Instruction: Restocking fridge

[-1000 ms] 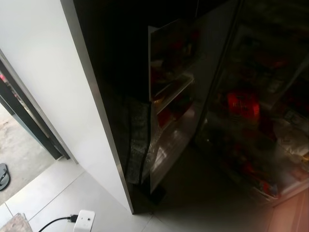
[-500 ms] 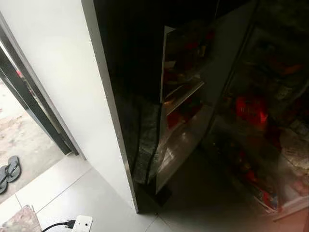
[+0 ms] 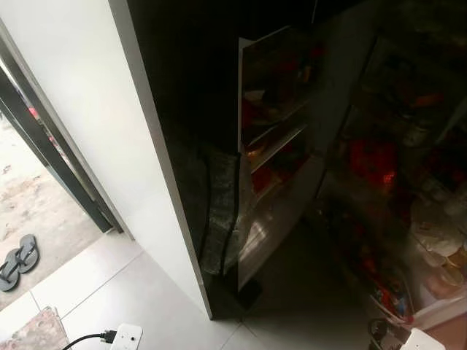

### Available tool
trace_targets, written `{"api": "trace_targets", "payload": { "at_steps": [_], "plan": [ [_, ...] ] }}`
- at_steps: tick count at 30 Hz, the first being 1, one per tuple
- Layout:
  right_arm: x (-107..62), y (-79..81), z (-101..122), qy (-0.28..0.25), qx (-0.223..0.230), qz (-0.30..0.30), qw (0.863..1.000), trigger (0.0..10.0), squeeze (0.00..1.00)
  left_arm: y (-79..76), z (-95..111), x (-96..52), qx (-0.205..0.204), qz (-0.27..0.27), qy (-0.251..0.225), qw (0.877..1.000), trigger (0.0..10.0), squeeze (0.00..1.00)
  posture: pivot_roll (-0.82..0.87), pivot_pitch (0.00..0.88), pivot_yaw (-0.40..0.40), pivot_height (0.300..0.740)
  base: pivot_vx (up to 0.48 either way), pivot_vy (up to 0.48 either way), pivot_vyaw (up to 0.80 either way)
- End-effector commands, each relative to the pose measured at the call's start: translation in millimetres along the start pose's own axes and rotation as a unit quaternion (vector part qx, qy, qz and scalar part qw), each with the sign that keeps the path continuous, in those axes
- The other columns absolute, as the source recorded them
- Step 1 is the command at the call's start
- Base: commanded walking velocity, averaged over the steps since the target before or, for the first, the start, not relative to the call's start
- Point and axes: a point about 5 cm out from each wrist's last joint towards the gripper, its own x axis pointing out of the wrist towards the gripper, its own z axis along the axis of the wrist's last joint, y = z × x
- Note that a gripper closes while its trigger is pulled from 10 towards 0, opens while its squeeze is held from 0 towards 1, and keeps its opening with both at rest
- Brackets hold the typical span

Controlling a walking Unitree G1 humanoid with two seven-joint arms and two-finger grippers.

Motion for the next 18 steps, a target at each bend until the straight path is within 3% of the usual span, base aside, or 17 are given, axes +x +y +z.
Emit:
{"api": "trace_targets", "payload": {
  "at_steps": [1,5,12,18],
  "plan": [
    [-2.6,-9.3,0.9,-0.015,-0.001,-0.043,0.999,10.0,0.0,1.8,-3.3,-0.6,0.004,-0.003,0.008,1.0,10.0,0.0,-0.13,0.037,0.059,0.74,0.0,0.0,0.0],
    [-7.7,-30.4,-2.2,-0.015,0.008,-0.118,0.993,10.0,0.0,2.0,-3.9,-0.7,0.008,-0.004,0.01,1.0,10.0,0.0,-0.15,0.037,0.064,0.74,0.0,0.0,0.0],
    [-1.5,-60.8,15.0,-0.05,0.008,-0.195,0.98,10.0,0.0,2.8,-3.2,-0.6,0.009,-0.001,0.009,1.0,10.0,0.0,-0.14,0.037,0.06,0.74,0.0,0.0,0.0],
    [2.0,-66.8,23.1,-0.064,0.001,-0.213,0.975,10.0,0.0,2.7,-3.2,-0.6,0.009,-0.001,0.01,1.0,10.0,0.0,-0.14,0.036,0.06,0.74,0.0,0.0,0.0]
  ]
}}
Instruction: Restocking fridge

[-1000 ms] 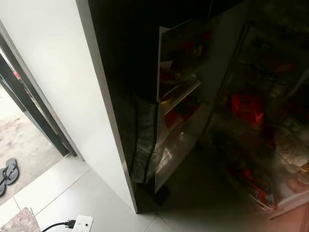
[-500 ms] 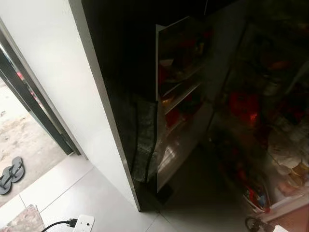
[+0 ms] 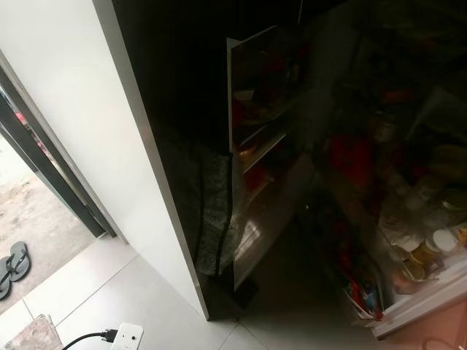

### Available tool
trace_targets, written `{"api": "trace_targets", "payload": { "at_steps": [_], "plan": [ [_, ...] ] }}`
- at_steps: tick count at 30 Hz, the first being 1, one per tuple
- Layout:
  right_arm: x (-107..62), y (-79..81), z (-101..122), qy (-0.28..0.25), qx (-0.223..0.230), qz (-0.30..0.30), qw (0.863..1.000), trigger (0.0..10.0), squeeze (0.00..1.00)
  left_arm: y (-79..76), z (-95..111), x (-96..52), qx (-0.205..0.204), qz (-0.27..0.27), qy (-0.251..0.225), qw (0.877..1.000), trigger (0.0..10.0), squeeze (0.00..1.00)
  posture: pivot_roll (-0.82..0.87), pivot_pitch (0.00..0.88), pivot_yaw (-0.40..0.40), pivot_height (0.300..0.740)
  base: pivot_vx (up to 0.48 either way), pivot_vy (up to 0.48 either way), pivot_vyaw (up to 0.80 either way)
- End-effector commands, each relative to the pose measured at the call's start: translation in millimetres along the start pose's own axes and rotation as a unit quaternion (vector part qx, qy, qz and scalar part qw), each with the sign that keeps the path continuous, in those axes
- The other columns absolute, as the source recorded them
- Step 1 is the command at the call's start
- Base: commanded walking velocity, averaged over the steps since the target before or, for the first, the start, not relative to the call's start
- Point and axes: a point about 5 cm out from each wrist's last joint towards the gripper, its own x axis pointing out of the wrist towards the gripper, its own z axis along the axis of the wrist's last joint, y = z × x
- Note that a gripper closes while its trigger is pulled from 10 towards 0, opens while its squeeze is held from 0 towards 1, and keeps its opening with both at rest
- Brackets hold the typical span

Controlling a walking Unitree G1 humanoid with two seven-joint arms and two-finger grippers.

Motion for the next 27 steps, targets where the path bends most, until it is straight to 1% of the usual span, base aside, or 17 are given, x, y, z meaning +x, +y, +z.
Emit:
{"api": "trace_targets", "payload": {
  "at_steps": [1,6,7,8,9,10,11,18,21,27],
  "plan": [
    [-1.9,-1.5,-1.7,0.002,0.005,-0.008,1.0,10.0,0.0,3.1,-4.7,-0.9,0.007,0.004,0.011,1.0,10.0,0.0,-0.14,0.036,0.06,0.74,0.0,0.0,0.0],
    [0.2,-2.1,0.7,-0.002,0.007,-0.012,1.0,10.0,0.0,3.0,-4.7,-0.9,0.006,0.004,0.011,1.0,10.0,0.0,-0.14,0.036,0.06,0.74,0.0,0.0,0.0],
    [5.7,2.3,11.2,-0.022,0.021,-0.015,0.999,10.0,0.0,2.9,-4.8,-0.9,0.007,0.003,0.011,1.0,10.0,0.0,-0.14,0.036,0.06,0.74,0.0,0.0,0.0],
    [5.7,2.3,11.2,-0.022,0.021,-0.015,0.999,10.0,0.0,2.9,-4.8,-0.9,0.007,0.003,0.011,1.0,10.0,0.0,-0.14,0.036,0.06,0.74,0.0,0.0,0.0],
    [13.7,10.5,30.1,-0.058,0.043,-0.023,0.997,10.0,0.0,2.9,-4.9,-1.0,0.009,0.001,0.011,1.0,10.0,0.0,-0.14,0.035,0.06,0.74,0.0,0.0,0.0],
    [16.9,14.6,39.1,-0.074,0.053,-0.026,0.996,10.0,0.0,3.0,-4.8,-1.0,0.012,0.001,0.011,1.0,10.0,0.0,-0.14,0.035,0.059,0.74,0.0,0.0,0.0],
    [18.0,15.8,41.8,-0.078,0.057,-0.027,0.995,10.0,0.0,3.2,-4.8,-1.0,0.012,0.001,0.011,1.0,10.0,0.0,-0.14,0.035,0.059,0.74,0.0,0.0,0.0],
    [19.0,17.0,44.9,-0.082,0.059,-0.032,0.994,10.0,0.0,3.3,-4.8,-1.0,0.012,0.001,0.01,1.0,10.0,0.0,-0.14,0.035,0.059,0.74,0.0,0.0,0.0],
    [22.8,24.9,60.4,-0.107,0.07,-0.027,0.991,10.0,0.0,3.3,-5.2,-1.1,0.011,0.001,0.011,1.0,10.0,0.0,-0.14,0.036,0.059,0.74,0.0,0.0,0.0],
    [23.4,28.6,67.3,-0.114,0.072,-0.027,0.99,10.0,0.0,2.9,-5.1,-1.0,0.012,-0.001,0.011,1.0,10.0,0.0,-0.13,0.035,0.057,0.74,0.0,0.0,0.0]
  ]
}}
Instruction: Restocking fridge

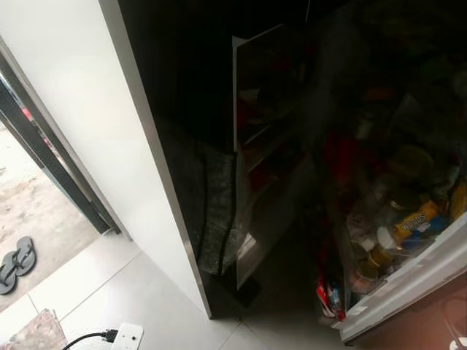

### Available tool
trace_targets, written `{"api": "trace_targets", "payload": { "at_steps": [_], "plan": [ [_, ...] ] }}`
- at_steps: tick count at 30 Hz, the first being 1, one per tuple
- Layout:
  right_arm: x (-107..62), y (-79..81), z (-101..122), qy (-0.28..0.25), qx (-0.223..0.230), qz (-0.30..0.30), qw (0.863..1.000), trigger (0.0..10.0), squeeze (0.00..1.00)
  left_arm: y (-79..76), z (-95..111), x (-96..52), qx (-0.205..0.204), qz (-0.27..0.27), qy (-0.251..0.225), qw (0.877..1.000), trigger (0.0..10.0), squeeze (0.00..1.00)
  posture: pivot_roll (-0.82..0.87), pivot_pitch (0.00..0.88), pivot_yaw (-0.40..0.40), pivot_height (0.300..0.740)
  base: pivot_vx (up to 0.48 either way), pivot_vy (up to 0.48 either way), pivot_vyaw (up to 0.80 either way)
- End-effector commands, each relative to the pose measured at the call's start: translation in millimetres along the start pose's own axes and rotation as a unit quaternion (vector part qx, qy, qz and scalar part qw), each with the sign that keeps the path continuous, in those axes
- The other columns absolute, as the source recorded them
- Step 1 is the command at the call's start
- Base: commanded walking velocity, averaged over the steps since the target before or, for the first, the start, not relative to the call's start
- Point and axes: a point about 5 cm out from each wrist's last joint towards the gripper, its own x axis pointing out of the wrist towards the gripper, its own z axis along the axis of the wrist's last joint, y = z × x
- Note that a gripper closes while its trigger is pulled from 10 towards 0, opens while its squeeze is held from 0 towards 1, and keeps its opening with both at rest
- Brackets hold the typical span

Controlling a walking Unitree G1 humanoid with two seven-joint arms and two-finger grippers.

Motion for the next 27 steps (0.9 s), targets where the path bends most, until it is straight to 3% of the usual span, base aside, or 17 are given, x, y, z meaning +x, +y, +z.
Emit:
{"api": "trace_targets", "payload": {
  "at_steps": [1,7,18,20,24,25,26,27],
  "plan": [
    [1.2,4.1,3.4,-0.003,0.002,0.007,1.0,10.0,0.0,3.1,-4.9,-1.0,0.01,0.001,0.011,1.0,10.0,0.0,-0.13,0.035,0.057,0.74,0.0,0.0,0.0],
    [1.2,27.1,16.3,-0.03,0.006,0.07,0.997,10.0,0.0,3.2,-4.2,-0.9,0.011,0.002,0.01,1.0,10.0,0.0,-0.13,0.034,0.056,0.74,0.0,0.0,0.0],
    [-12.2,49.4,14.8,-0.024,0.009,0.168,0.985,10.0,0.0,2.8,-3.5,-0.8,0.016,-0.002,0.009,1.0,10.0,0.0,-0.14,0.034,0.056,0.74,0.0,0.0,0.0],
    [-20.2,61.4,15.8,-0.027,0.004,0.22,0.975,10.0,0.0,2.7,-3.2,-0.7,0.02,-0.002,0.008,1.0,10.0,0.0,-0.14,0.034,0.054,0.74,0.0,0.0,0.0],
    [-26.9,69.0,19.3,-0.036,0.003,0.251,0.967,10.0,0.0,2.6,-2.9,-0.7,0.023,-0.003,0.008,1.0,10.0,0.0,-0.14,0.034,0.053,0.74,0.0,0.0,0.0],
    [-35.9,79.1,21.2,-0.037,0.002,0.301,0.953,10.0,0.0,2.5,-2.7,-0.6,0.025,-0.003,0.008,1.0,10.0,0.0,-0.14,0.035,0.053,0.74,0.0,0.0,0.0],
    [-35.9,79.1,21.2,-0.037,0.002,0.301,0.953,10.0,0.0,2.5,-2.7,-0.6,0.025,-0.003,0.008,1.0,10.0,0.0,-0.14,0.035,0.053,0.74,0.0,0.0,0.0],
    [-44.5,88.5,22.3,-0.034,0.006,0.349,0.936,10.0,0.0,2.4,-2.5,-0.6,0.026,-0.004,0.008,1.0,10.0,0.0,-0.14,0.036,0.052,0.74,0.0,0.0,0.0]
  ]
}}
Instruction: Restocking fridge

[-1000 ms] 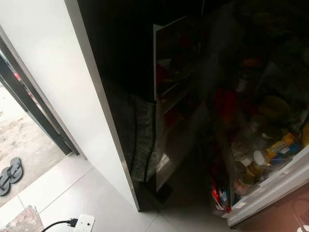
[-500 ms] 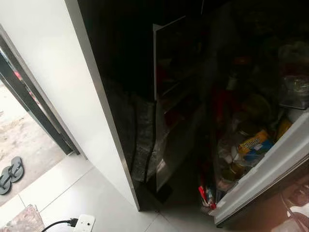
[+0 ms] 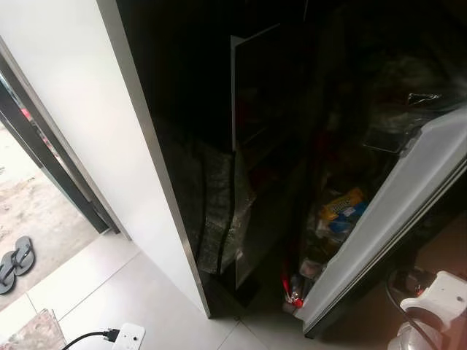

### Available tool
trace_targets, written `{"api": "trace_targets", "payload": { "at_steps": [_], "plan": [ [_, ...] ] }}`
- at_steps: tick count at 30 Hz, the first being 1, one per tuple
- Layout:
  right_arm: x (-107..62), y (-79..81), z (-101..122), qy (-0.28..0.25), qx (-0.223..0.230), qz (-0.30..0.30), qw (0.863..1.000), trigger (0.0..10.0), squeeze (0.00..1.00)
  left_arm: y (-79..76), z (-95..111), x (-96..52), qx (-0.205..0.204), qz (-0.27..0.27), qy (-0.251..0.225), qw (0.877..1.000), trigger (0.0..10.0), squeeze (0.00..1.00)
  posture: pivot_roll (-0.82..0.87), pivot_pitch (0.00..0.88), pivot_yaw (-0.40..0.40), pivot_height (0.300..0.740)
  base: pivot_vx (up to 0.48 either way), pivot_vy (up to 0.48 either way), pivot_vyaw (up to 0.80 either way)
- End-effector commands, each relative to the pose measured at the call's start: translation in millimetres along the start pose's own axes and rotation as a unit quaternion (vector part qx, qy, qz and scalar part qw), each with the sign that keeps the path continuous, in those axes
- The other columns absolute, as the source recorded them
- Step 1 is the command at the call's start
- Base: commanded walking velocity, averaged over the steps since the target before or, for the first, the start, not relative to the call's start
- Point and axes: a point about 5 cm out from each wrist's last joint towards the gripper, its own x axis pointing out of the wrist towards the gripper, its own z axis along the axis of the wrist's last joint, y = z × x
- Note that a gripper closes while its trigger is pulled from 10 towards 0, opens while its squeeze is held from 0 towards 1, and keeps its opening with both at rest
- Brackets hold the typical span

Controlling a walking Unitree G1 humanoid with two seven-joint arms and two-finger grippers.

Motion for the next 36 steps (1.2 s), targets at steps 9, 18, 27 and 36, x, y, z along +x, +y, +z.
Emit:
{"api": "trace_targets", "payload": {
  "at_steps": [9,18,27,36],
  "plan": [
    [-2.8,56.7,22.2,-0.016,0.028,0.243,0.969,10.0,0.0,1.5,-1.9,-0.4,0.008,-0.001,0.005,1.0,10.0,0.0,-0.14,0.03,0.049,0.74,0.0,0.0,0.0],
    [4.4,92.8,47.9,-0.039,0.04,0.353,0.934,10.0,0.0,0.8,-0.5,0.0,0.009,-0.003,0.004,1.0,10.0,0.0,-0.14,0.026,0.047,0.74,0.0,0.0,0.0],
    [27.7,166.9,77.8,-0.045,0.032,0.479,0.876,10.0,0.0,0.0,2.7,0.6,0.007,-0.002,0.0,1.0,10.0,0.0,-0.12,0.01,0.044,0.74,0.0,0.0,0.0],
    [19.8,214.7,103.9,-0.052,0.072,0.567,0.819,10.0,0.0,-0.2,5.1,1.1,0.006,0.0,-0.003,1.0,10.0,0.0,-0.1,0.002,0.041,0.74,0.0,0.0,0.0]
  ]
}}
